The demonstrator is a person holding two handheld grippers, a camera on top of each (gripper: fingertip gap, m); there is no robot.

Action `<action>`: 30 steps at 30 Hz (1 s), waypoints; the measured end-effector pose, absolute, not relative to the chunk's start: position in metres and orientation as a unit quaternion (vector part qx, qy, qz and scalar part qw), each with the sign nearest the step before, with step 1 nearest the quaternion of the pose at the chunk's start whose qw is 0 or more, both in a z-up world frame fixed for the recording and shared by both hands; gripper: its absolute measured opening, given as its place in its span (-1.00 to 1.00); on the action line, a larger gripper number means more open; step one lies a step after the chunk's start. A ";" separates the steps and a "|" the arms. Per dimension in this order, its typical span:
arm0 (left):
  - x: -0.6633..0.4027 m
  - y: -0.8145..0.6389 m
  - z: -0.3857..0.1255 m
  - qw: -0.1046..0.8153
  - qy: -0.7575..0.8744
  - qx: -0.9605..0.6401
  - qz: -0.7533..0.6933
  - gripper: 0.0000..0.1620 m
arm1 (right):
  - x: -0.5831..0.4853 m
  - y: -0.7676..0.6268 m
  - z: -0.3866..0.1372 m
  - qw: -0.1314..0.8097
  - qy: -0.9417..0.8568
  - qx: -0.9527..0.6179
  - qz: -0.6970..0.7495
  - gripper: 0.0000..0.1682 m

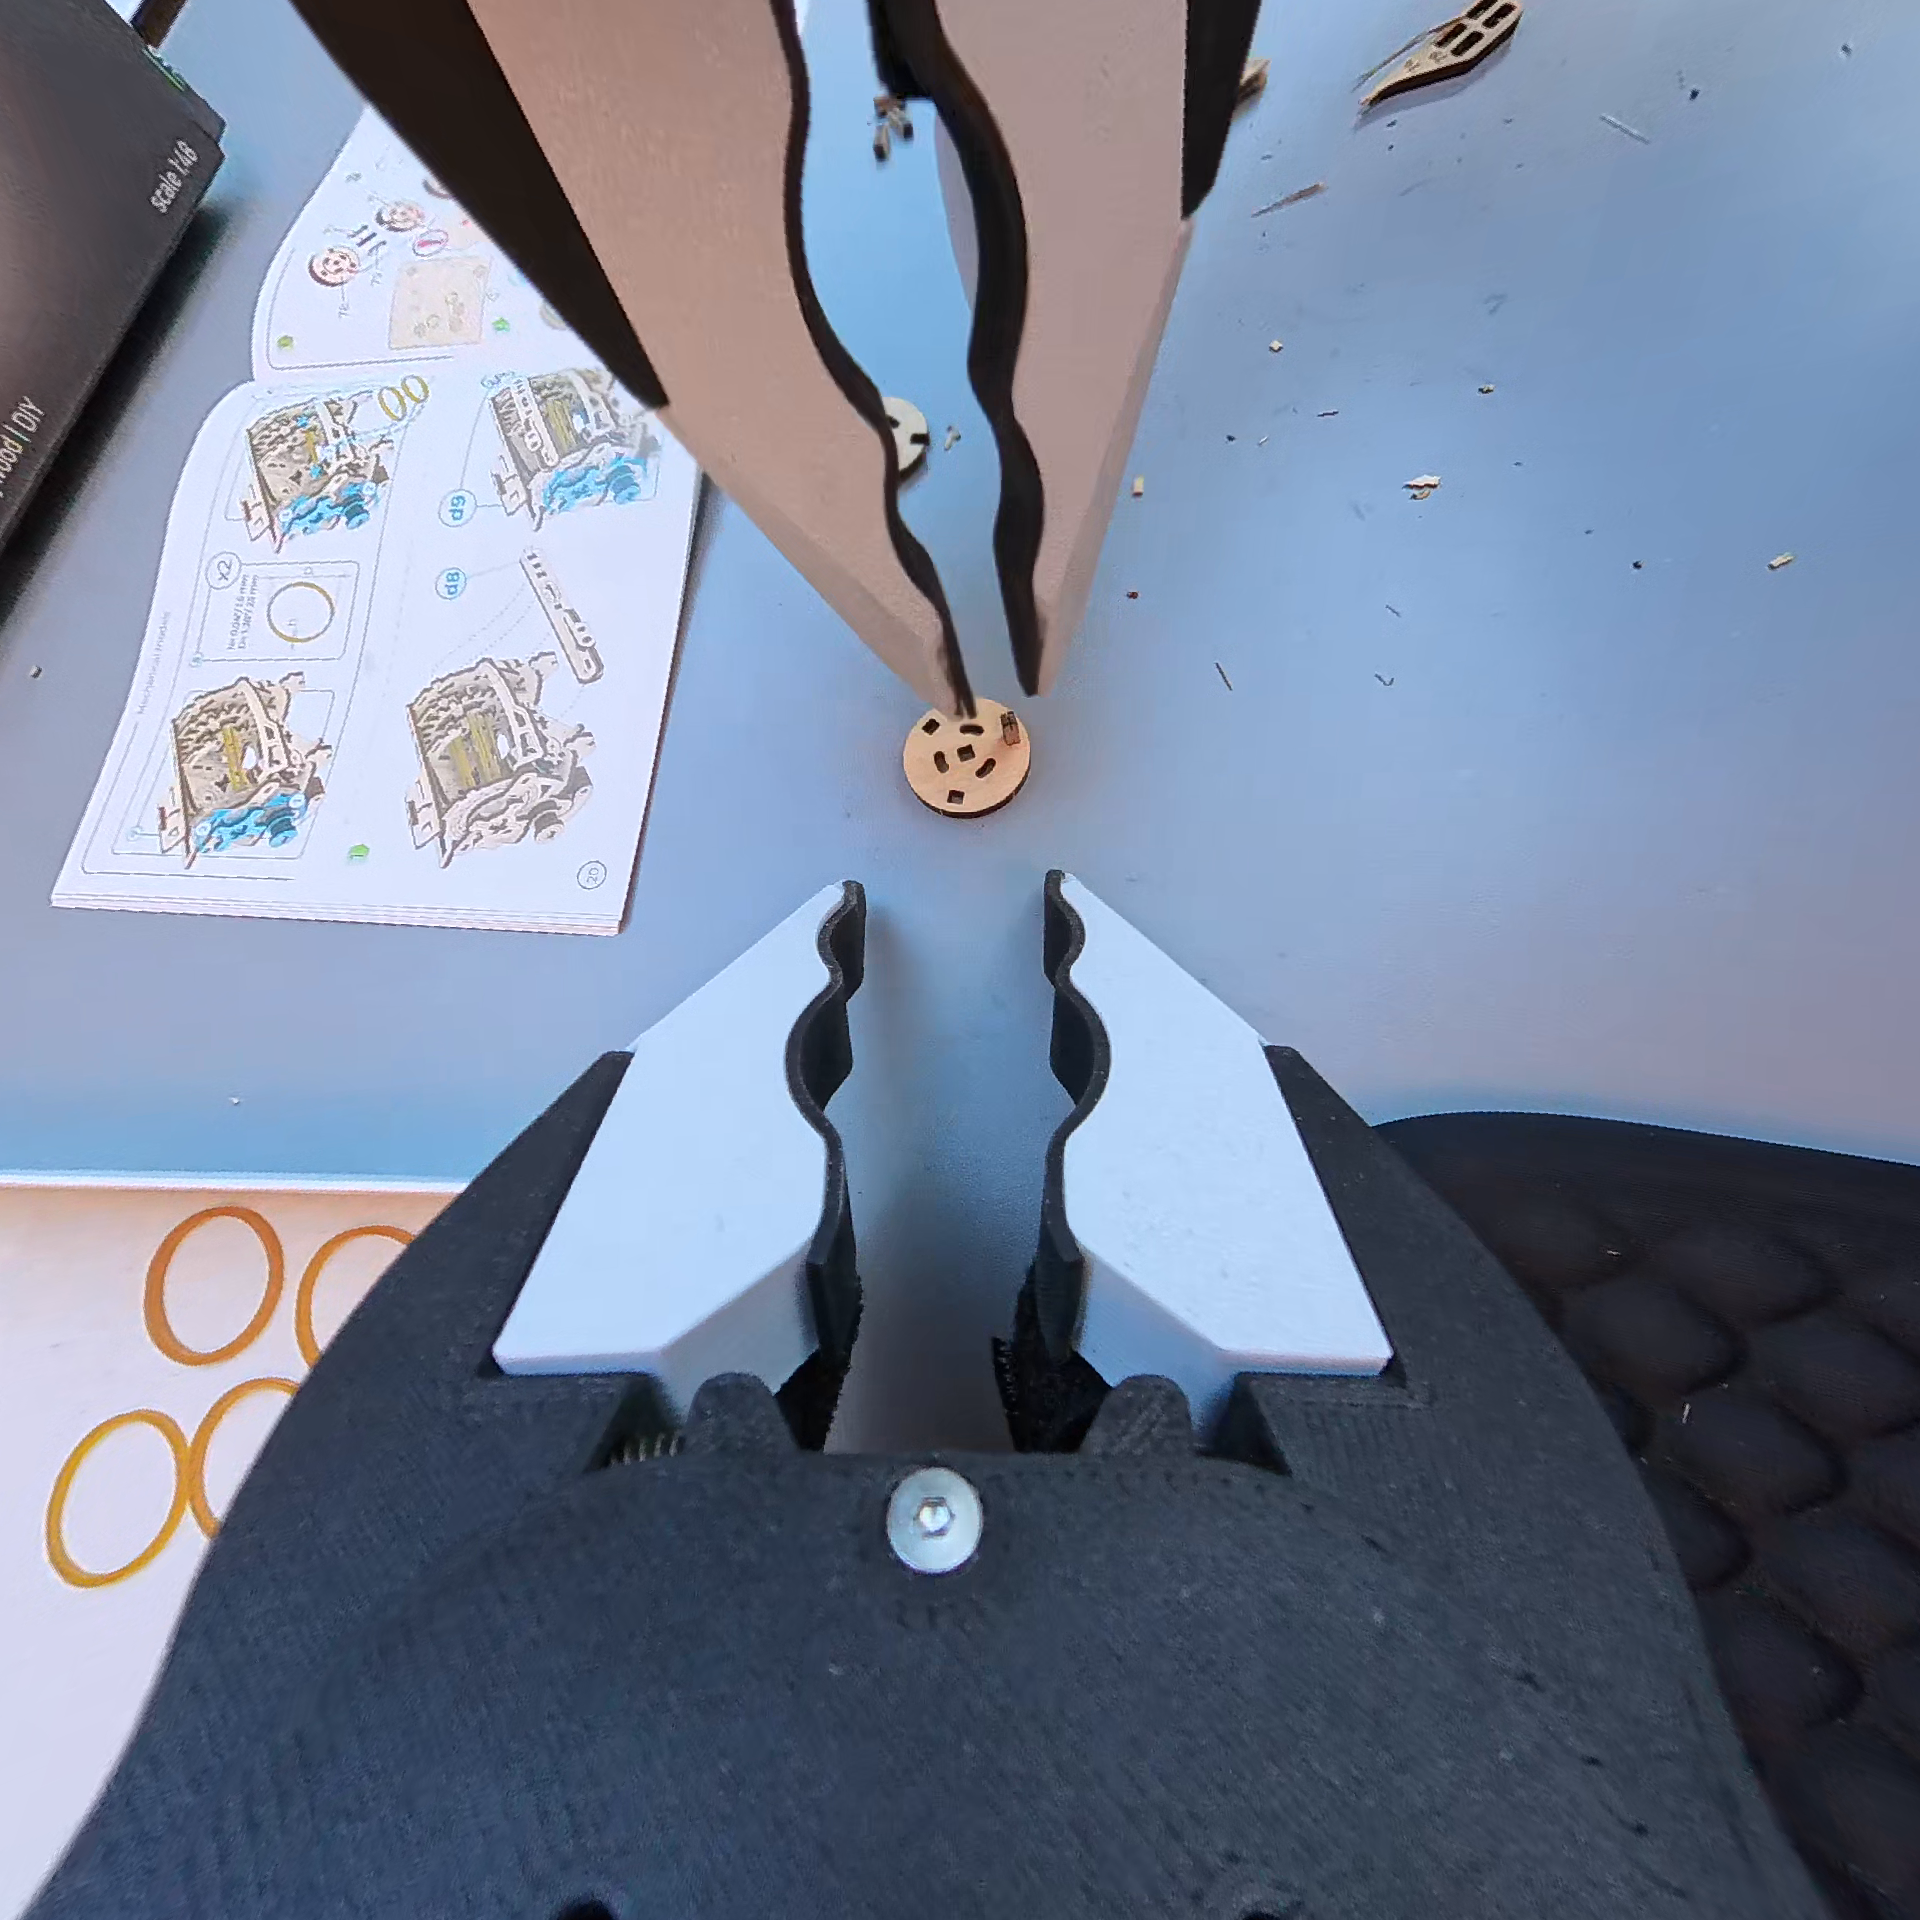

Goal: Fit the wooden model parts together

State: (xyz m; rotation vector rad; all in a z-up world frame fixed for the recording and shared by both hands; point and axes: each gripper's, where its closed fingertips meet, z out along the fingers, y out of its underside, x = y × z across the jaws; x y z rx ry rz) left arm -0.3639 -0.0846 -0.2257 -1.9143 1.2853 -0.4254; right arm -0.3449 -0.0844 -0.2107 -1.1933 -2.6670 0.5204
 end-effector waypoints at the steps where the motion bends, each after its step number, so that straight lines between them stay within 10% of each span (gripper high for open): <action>1: -0.364 -0.085 -0.226 0.388 0.504 -0.753 -0.169 -0.59 | -0.344 -0.084 -0.211 0.086 -0.899 -0.397 0.167 -0.90; 30: -0.364 -0.085 -0.226 0.385 0.499 -0.756 -0.176 -0.61 | -0.342 -0.083 -0.224 0.074 -0.914 -0.385 0.103 -0.97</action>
